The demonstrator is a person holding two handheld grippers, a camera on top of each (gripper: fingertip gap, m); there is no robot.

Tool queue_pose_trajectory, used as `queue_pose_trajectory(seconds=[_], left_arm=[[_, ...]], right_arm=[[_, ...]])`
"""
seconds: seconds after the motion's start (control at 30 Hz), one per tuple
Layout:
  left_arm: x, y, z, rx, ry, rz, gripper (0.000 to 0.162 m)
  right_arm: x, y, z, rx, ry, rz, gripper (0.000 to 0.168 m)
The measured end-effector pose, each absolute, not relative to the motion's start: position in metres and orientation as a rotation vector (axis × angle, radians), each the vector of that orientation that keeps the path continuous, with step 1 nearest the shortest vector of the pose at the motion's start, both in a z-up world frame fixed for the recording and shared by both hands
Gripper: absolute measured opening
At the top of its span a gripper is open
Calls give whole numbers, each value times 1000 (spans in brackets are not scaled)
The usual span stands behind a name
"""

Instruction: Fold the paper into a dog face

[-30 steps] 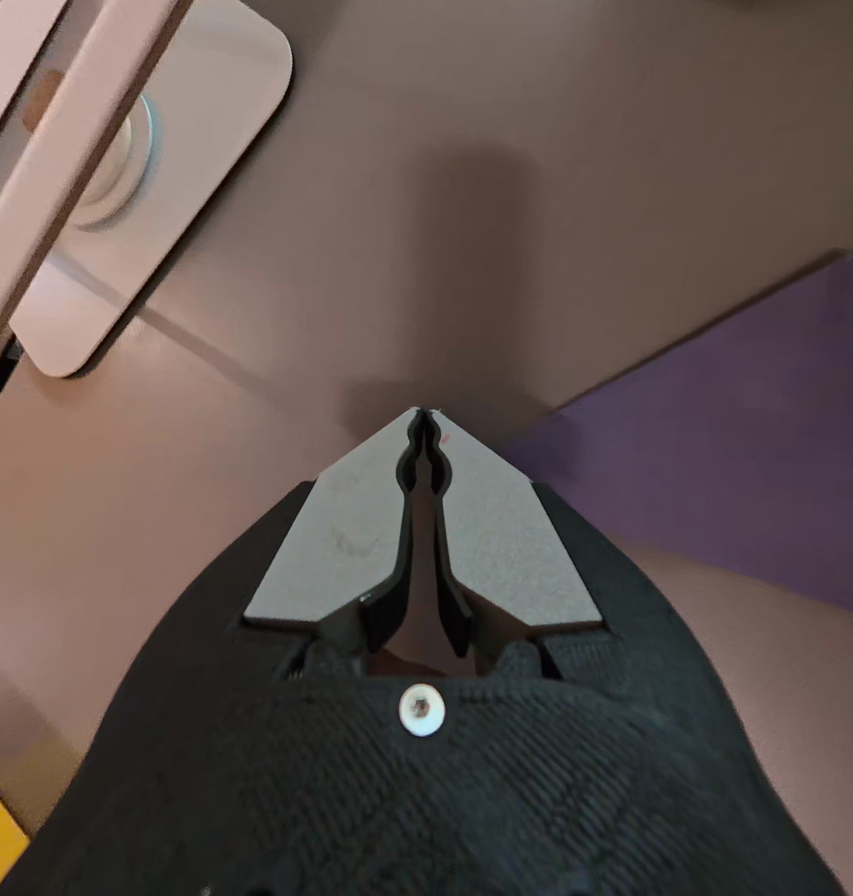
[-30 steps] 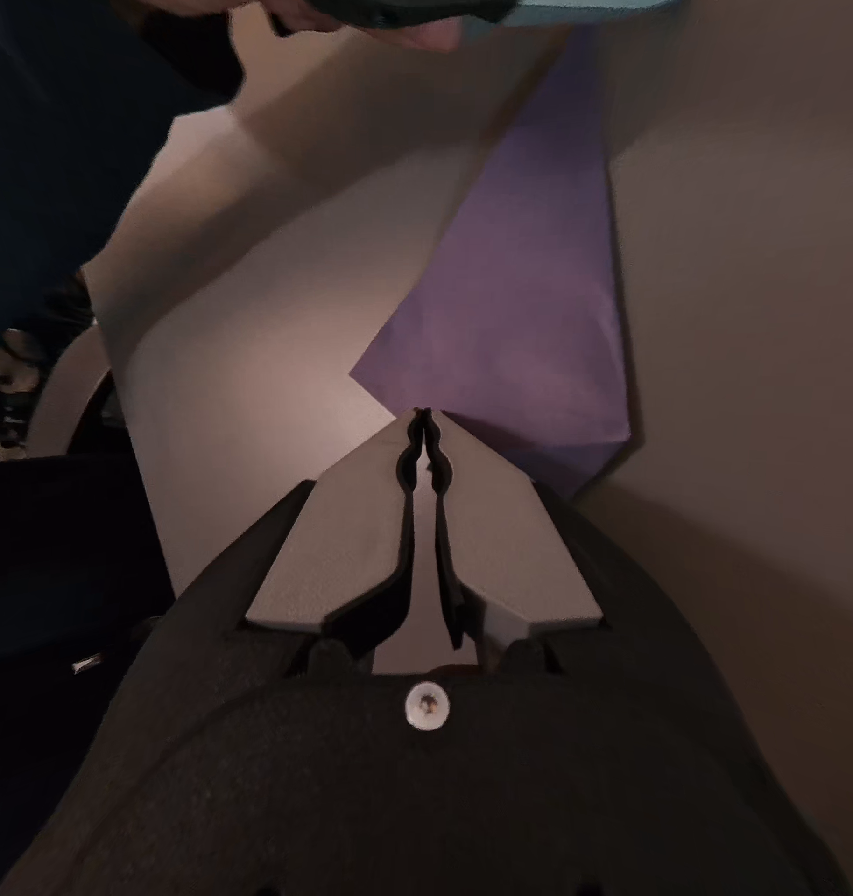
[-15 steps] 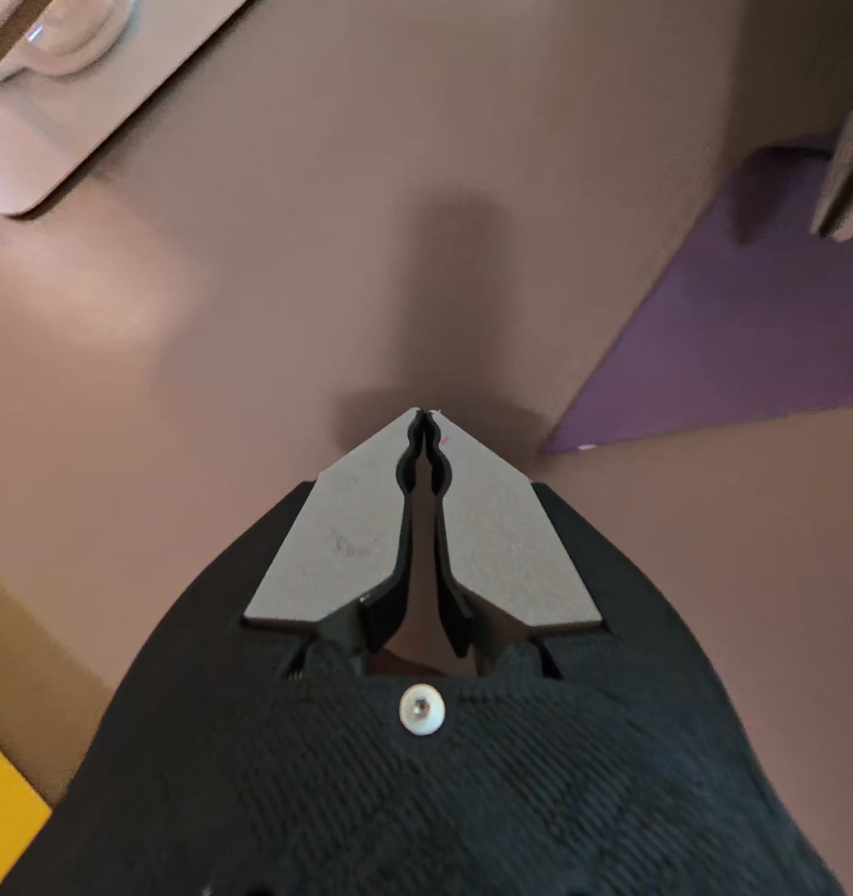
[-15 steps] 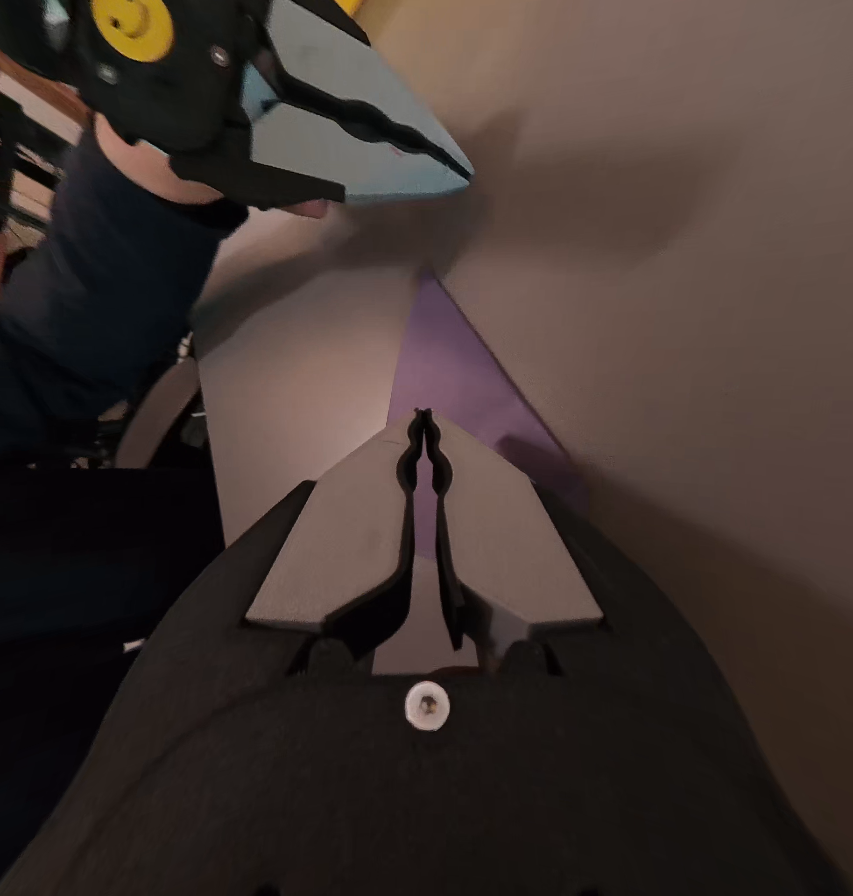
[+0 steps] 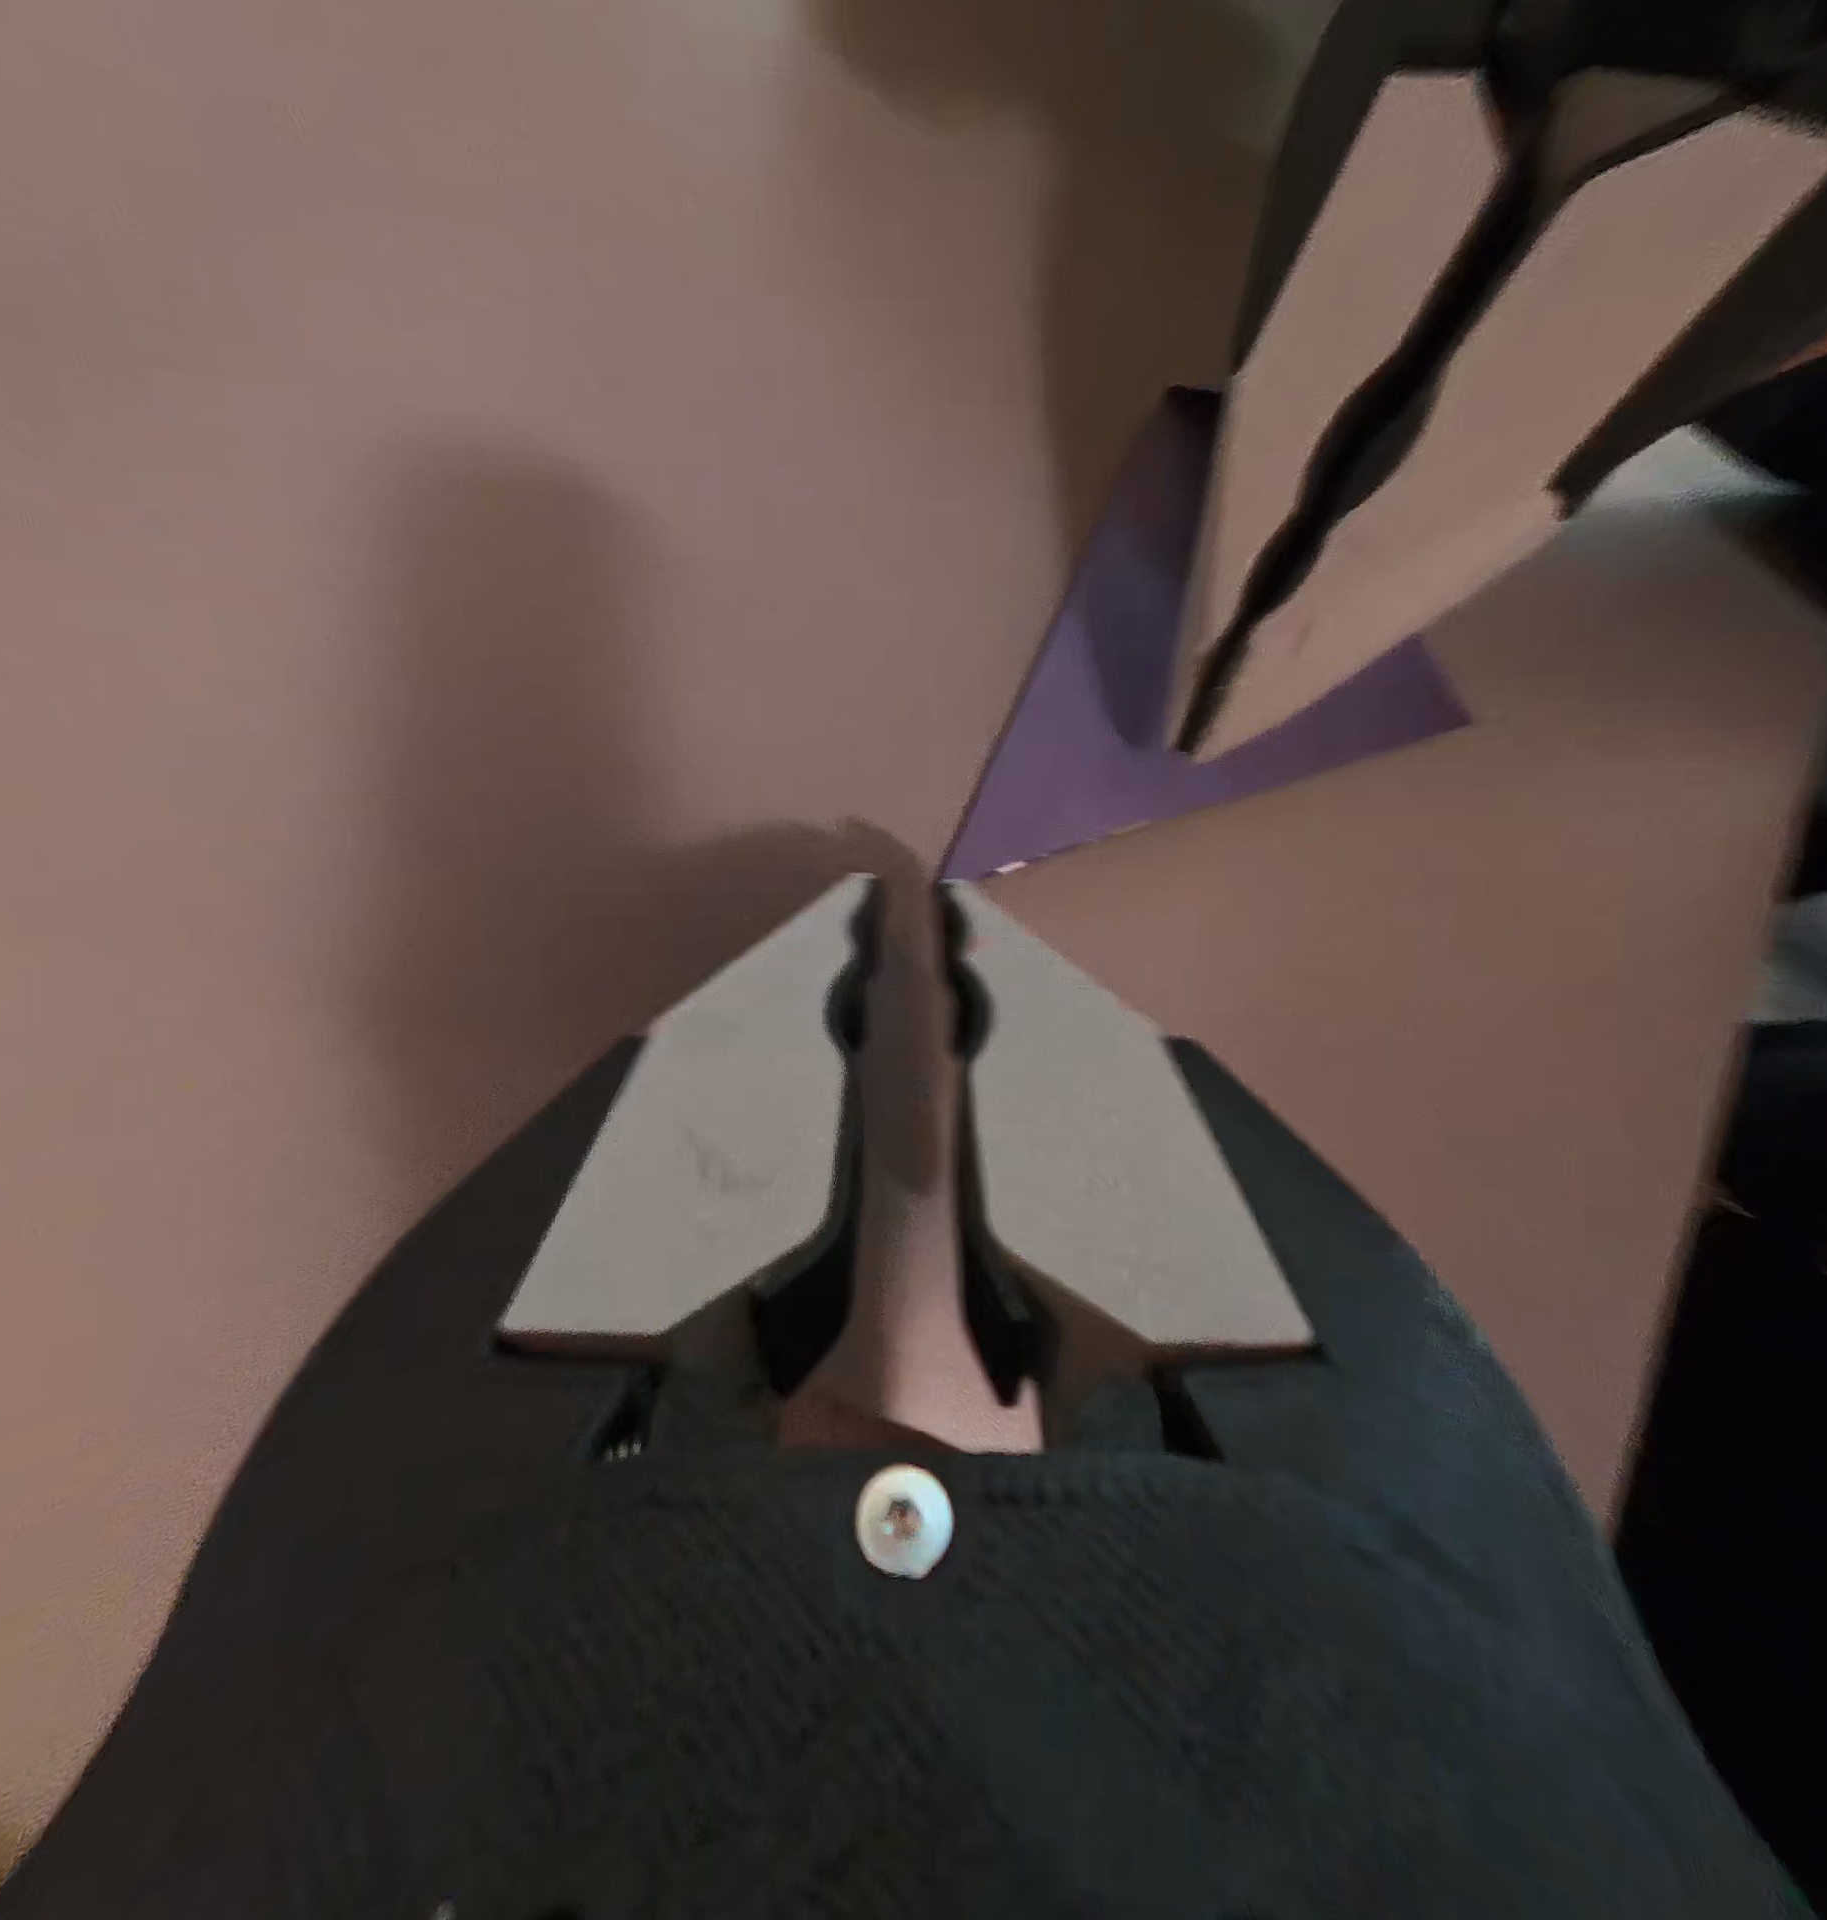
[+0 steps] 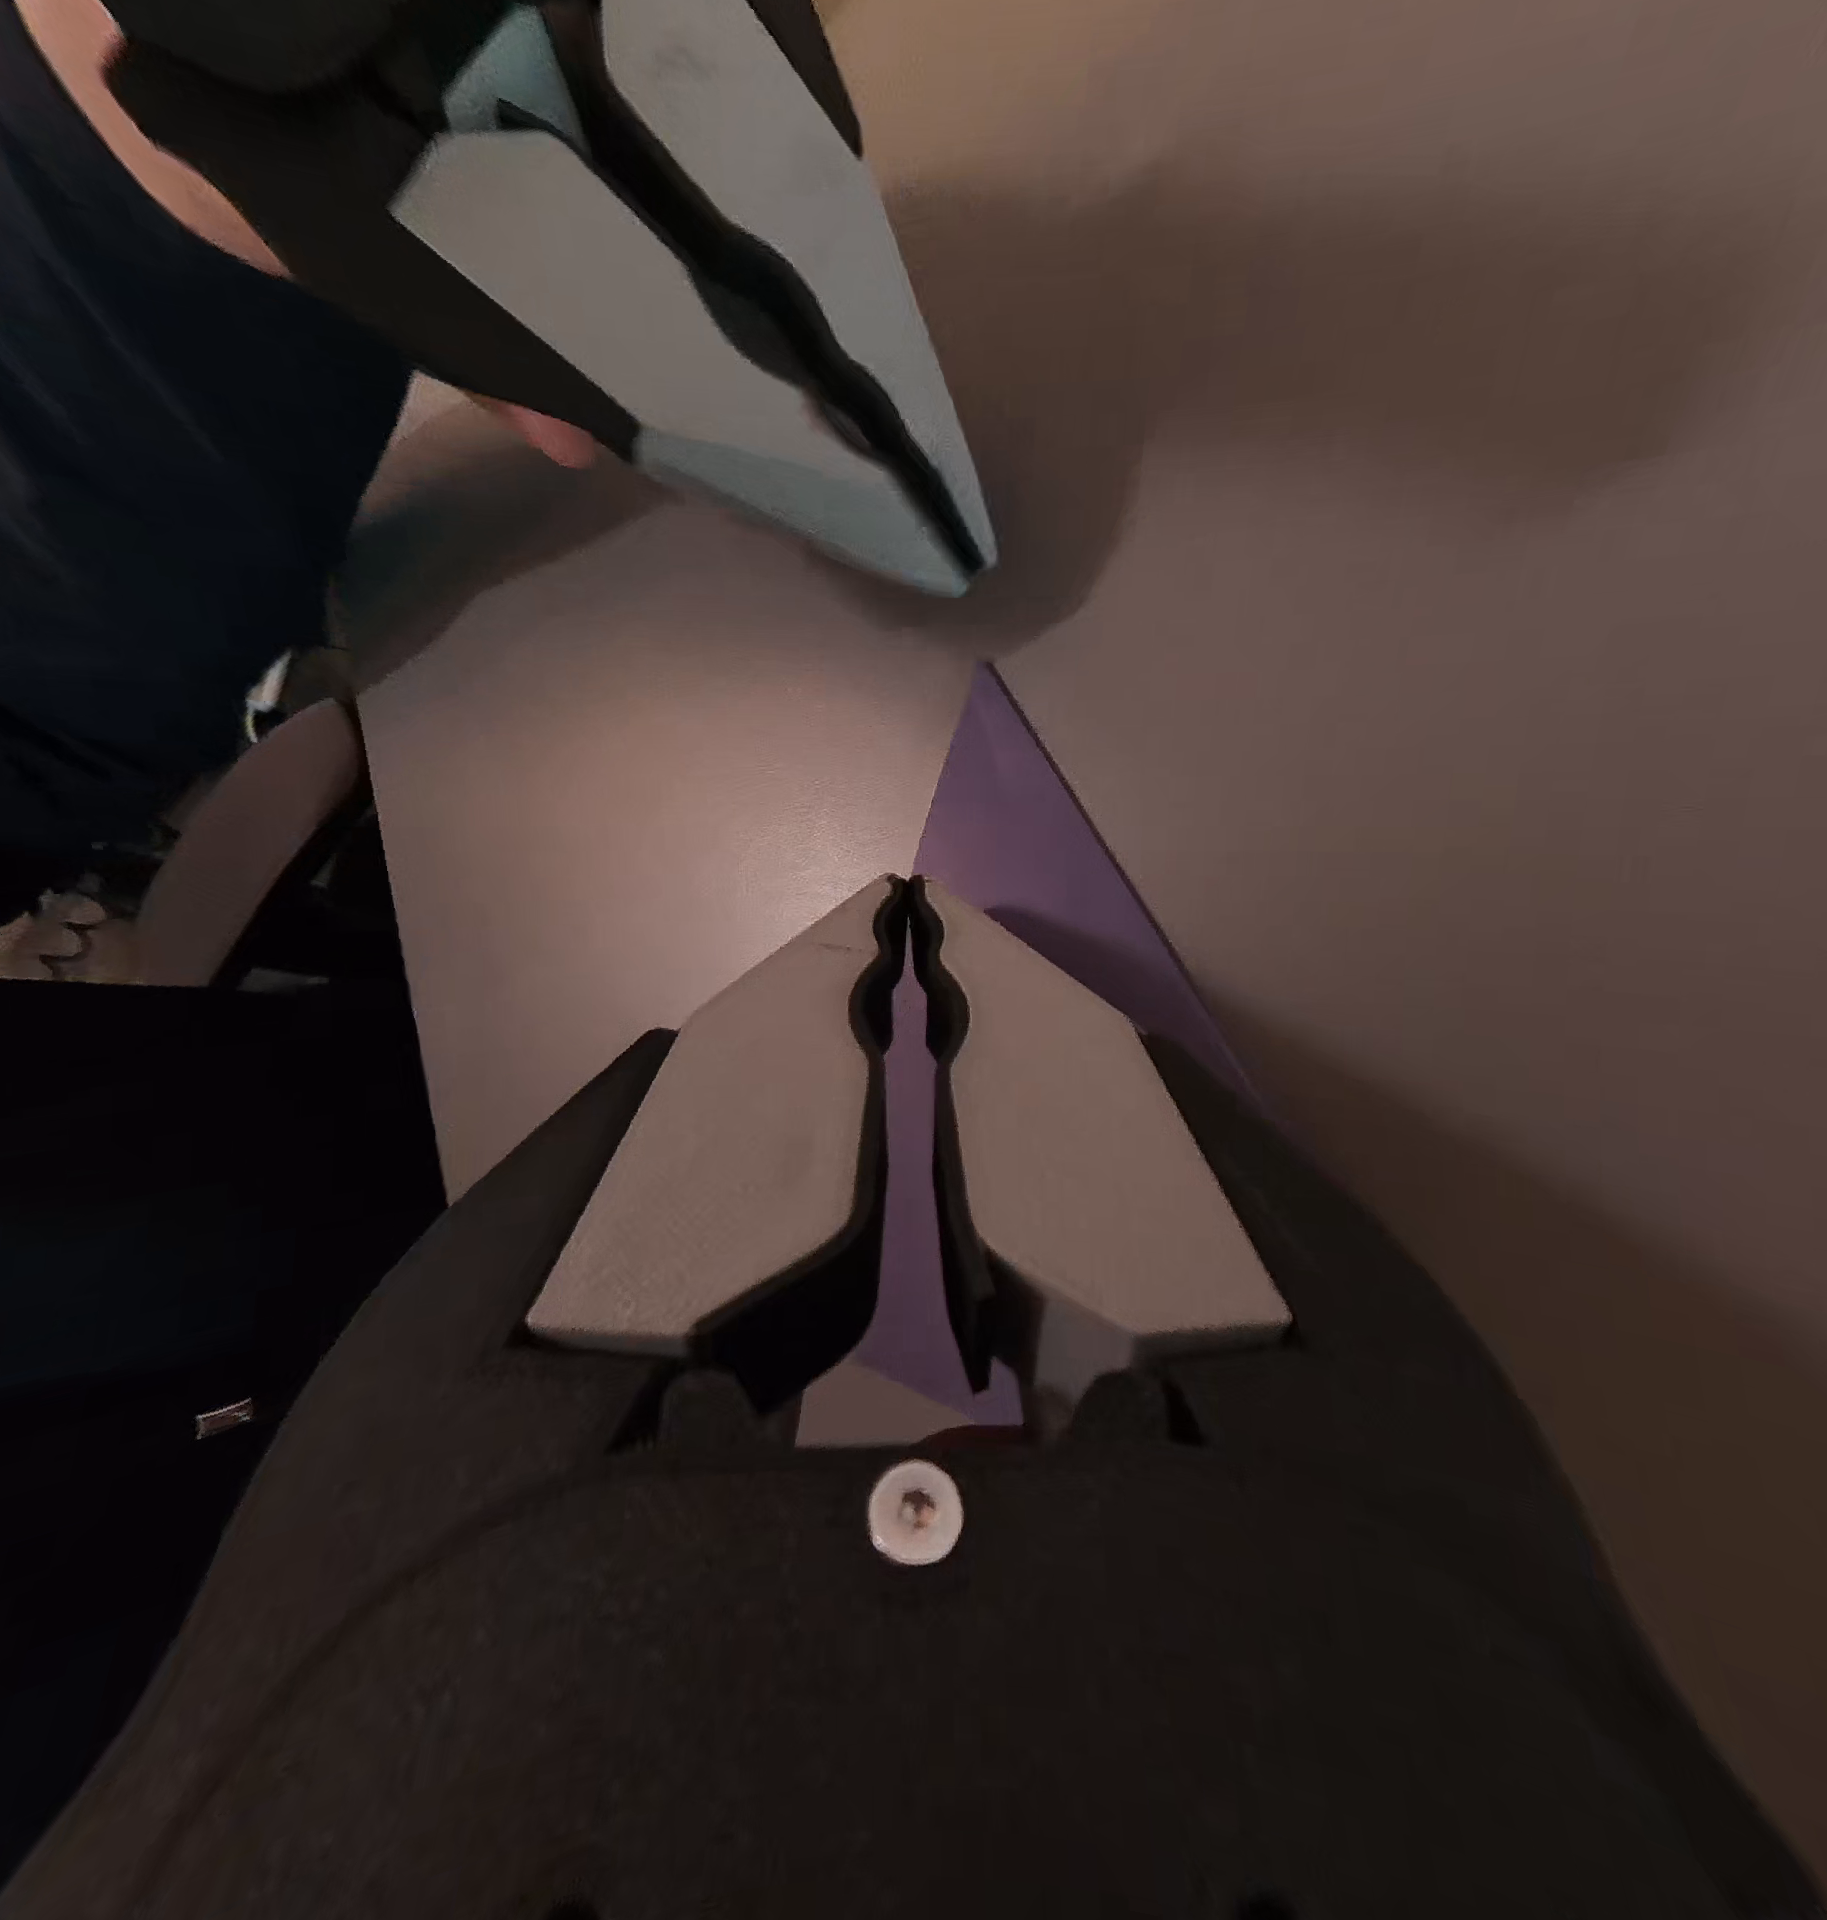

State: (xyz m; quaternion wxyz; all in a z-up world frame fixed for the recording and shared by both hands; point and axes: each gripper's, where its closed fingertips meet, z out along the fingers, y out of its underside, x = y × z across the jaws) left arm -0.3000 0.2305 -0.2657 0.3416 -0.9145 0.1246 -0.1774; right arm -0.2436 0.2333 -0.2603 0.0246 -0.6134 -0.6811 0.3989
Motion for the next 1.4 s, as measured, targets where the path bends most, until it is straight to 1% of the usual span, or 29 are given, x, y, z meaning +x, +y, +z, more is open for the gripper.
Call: queue_pose_trajectory(seconds=[0.03,0.07,0.17,0.27,0.33,0.63,0.7,0.73,0.97,1.1,1.17,1.23,1.4], left_arm=[[-298,228,-264,-2389,311,-537,33],[-298,227,-263,-2405,293,-587,38],[-301,229,-268,-2462,253,-642,43],[-291,227,-269,-2496,303,-673,43],[-287,229,-270,-2514,333,-645,40],[-278,237,-275,-2576,350,-613,17],[-280,236,-278,-2593,361,-582,2],[-279,236,-279,-2590,368,-574,0],[-274,237,-267,-2548,380,-616,0],[-289,231,-266,-2596,390,-528,0],[-291,225,-265,-2615,382,-550,0],[-287,221,-264,-2624,371,-602,28],[-287,224,-275,-2667,416,-468,29]], right_arm=[[-243,234,-262,-1900,-2107,1239,0],[-242,234,-263,-1898,-2104,1245,0],[-240,235,-264,-1891,-2095,1265,0],[-238,239,-267,-1895,-2087,1252,0],[-237,241,-267,-1893,-2083,1251,1],[-240,234,-270,-1874,-2107,1241,0],[-243,233,-273,-1873,-2114,1225,0],[-244,232,-275,-1868,-2121,1211,0],[-245,230,-278,-1909,-2106,1264,0],[-245,230,-278,-1913,-2102,1285,0],[-245,230,-278,-1912,-2103,1285,0],[-245,229,-278,-1912,-2105,1285,0],[-245,230,-278,-1899,-2109,1267,0]])
